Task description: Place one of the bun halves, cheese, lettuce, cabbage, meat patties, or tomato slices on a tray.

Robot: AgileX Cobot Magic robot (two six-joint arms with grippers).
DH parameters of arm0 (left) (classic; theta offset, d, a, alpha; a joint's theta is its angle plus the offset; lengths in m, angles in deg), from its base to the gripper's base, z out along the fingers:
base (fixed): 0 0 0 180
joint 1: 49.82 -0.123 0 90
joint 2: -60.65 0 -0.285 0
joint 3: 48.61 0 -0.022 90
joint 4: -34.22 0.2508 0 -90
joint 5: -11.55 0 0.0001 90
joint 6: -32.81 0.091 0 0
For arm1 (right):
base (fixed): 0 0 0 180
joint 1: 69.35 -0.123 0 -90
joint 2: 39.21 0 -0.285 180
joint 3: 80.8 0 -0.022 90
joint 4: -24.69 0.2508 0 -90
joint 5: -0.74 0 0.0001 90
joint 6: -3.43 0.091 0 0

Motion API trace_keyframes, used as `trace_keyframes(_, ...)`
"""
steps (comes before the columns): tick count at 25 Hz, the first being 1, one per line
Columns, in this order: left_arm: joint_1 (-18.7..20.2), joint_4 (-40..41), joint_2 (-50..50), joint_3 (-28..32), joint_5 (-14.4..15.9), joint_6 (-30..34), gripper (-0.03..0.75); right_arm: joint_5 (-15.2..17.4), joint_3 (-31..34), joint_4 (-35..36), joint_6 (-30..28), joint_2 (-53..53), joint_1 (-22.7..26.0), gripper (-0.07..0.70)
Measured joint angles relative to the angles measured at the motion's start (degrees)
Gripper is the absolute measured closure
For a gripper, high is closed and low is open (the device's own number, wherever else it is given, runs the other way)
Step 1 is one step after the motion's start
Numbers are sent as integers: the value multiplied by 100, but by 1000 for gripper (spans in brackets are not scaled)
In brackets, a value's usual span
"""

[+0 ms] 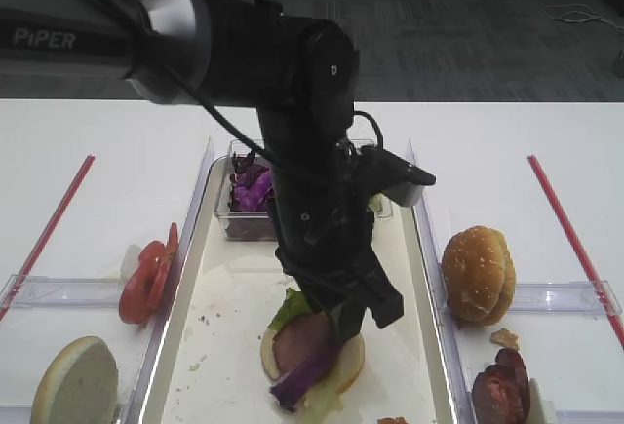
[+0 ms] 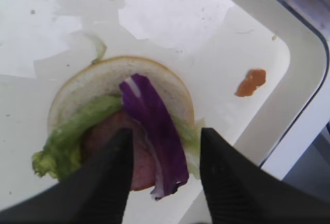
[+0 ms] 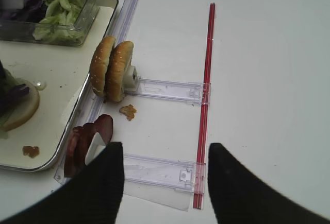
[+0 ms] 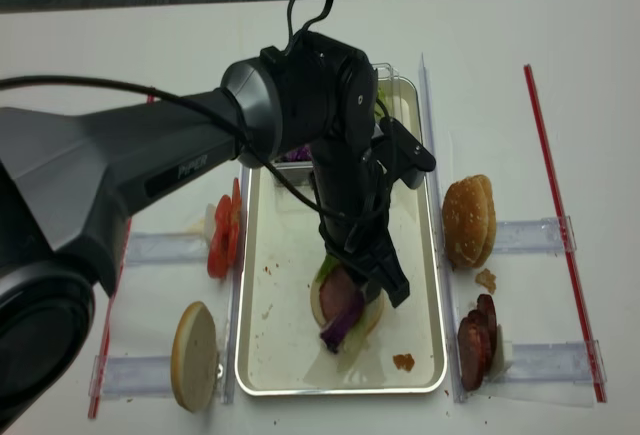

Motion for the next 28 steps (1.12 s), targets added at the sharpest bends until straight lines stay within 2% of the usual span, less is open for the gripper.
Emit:
trace_keyframes(3, 0, 147, 0, -289, 245, -105, 419, 0, 0, 0, 0, 0, 0, 238)
trace_keyframes(7, 0, 289, 0, -518, 346, -388, 419, 0, 0, 0, 0, 0, 0, 238)
trace_keyframes(15, 0, 308, 13, -628, 372, -1032, 419, 0, 0, 0, 0, 0, 0, 239)
trace_keyframes(28, -484, 131, -11, -628, 372, -1154, 419, 0, 0, 0, 0, 0, 0, 239)
